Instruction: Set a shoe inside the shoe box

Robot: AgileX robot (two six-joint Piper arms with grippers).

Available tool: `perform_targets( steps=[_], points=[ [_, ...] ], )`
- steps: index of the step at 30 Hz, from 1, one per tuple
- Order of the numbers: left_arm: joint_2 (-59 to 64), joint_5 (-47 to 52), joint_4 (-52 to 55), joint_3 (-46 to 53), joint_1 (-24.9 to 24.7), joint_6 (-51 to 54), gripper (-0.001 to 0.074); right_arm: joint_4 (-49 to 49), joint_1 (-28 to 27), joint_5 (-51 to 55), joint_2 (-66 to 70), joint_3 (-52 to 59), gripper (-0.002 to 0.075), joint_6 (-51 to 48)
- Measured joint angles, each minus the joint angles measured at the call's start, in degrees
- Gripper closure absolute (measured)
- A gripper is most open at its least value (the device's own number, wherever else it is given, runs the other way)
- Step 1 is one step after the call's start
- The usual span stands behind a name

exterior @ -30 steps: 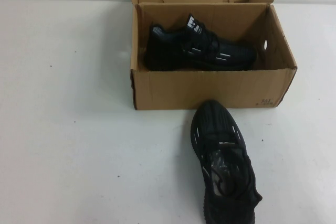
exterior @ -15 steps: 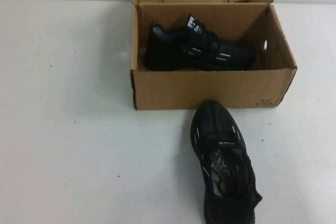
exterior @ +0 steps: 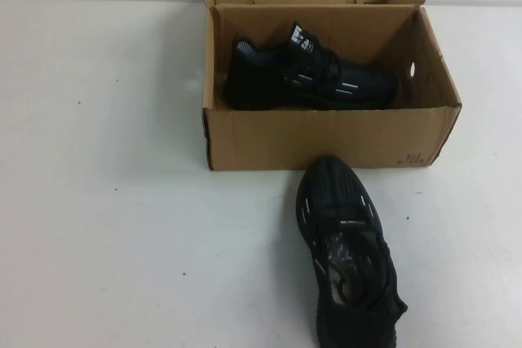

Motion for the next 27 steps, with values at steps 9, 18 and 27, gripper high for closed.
perform_targets(
  steps=[9, 18, 27],
  points=[
    [0.0, -7.57, -4.07, 0.0, 0.0, -3.28, 0.0734, 0.1, 0.0, -16.74, 0.0, 0.0, 0.0743, 6.31],
    [-0.07, -2.57, -4.43, -15.83, 0.0, -7.29, 0.0734, -0.01, 0.0, -9.2, -0.44, -13.64, 0.0743, 10.59],
    [15.88, 26.68, -4.43, -31.92, 0.0, -11.12, 0.0733, 0.1, 0.0, 30.28, 9.13, -30.62, 0.0743, 17.5]
  ],
)
